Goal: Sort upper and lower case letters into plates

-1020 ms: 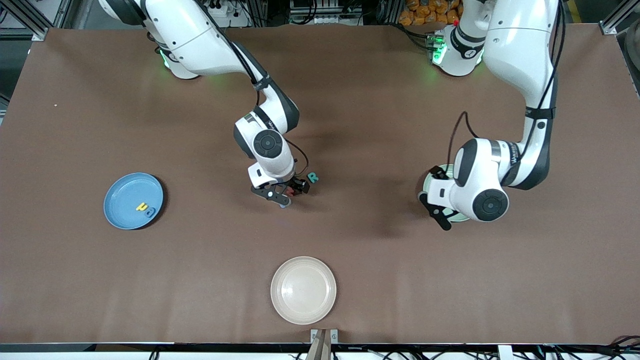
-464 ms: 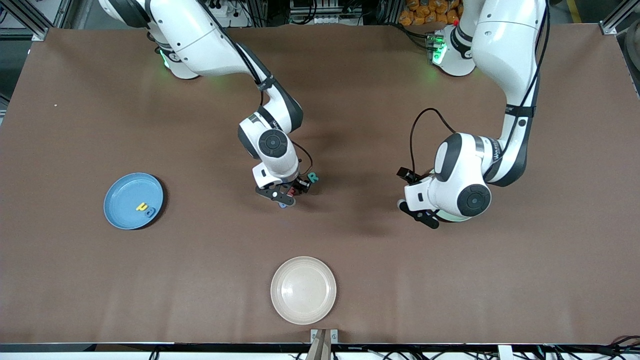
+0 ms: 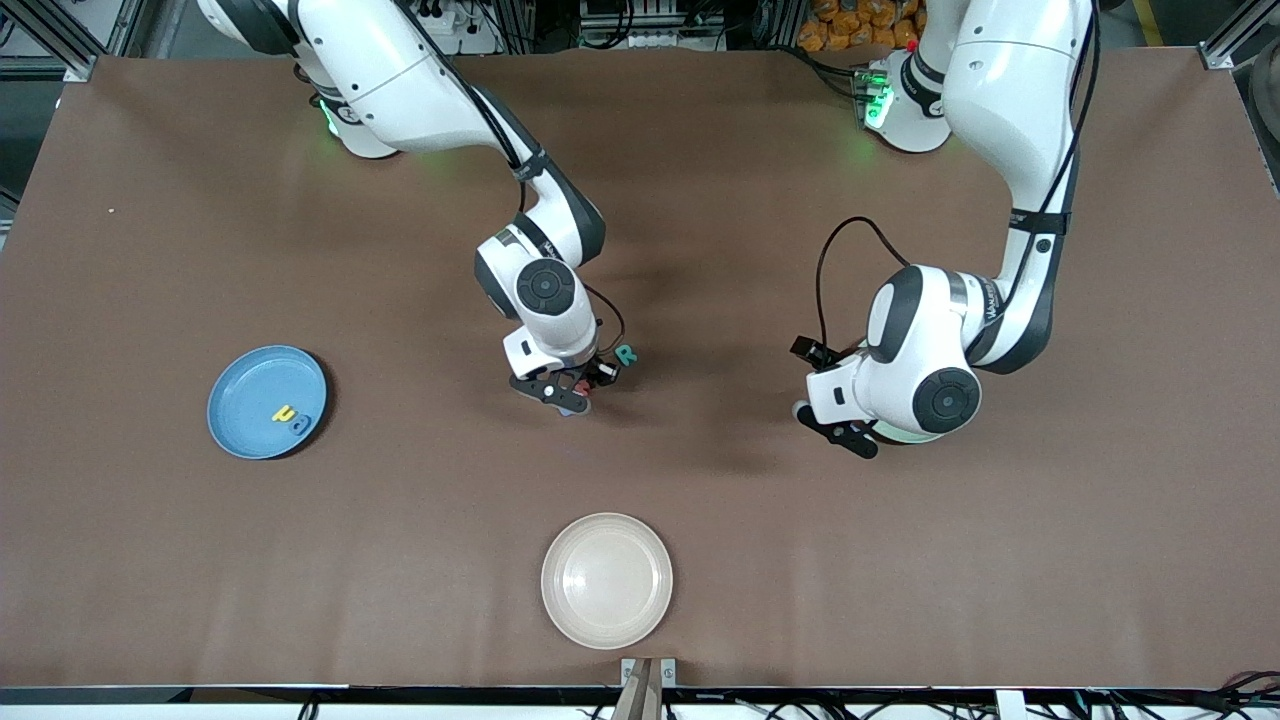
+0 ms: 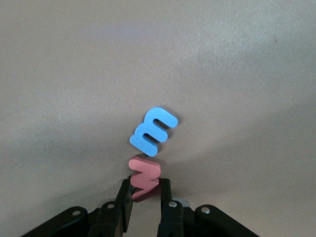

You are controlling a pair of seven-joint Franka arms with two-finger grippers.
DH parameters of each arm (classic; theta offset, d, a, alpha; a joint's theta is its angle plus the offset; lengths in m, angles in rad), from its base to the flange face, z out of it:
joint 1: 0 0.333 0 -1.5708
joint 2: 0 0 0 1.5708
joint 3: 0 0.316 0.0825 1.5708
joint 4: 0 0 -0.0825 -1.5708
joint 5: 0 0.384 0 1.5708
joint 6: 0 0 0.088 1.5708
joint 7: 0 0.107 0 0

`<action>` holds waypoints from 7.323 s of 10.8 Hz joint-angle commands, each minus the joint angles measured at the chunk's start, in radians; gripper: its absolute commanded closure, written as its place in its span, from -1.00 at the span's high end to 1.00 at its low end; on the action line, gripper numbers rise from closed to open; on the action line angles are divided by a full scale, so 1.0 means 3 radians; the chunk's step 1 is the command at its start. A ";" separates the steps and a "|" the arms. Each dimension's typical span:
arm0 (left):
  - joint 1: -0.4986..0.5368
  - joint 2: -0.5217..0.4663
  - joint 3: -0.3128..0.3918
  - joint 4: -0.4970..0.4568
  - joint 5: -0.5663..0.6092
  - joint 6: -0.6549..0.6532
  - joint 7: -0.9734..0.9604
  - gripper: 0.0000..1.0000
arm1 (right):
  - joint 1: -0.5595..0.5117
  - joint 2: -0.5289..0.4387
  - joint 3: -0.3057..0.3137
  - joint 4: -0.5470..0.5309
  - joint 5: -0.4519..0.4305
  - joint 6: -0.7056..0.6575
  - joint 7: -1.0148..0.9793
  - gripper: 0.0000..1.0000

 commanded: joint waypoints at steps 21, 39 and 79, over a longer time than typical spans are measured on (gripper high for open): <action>-0.0572 0.0831 -0.1532 0.0347 0.2401 0.2038 -0.4521 1.00 | -0.2458 -0.0876 -0.0313 -0.0424 -0.0057 -0.1278 -0.3956 -0.63; -0.0429 0.0903 -0.1491 0.0362 0.1503 0.1548 -0.5723 1.00 | -0.2381 -0.0841 -0.0313 -0.0225 -0.0032 -0.1467 -0.4263 1.00; -0.0470 0.0986 -0.1456 0.0802 0.1728 0.1310 -0.5935 -1.00 | -0.1835 -0.0830 -0.0272 -0.0082 0.0086 -0.1401 -0.3073 1.00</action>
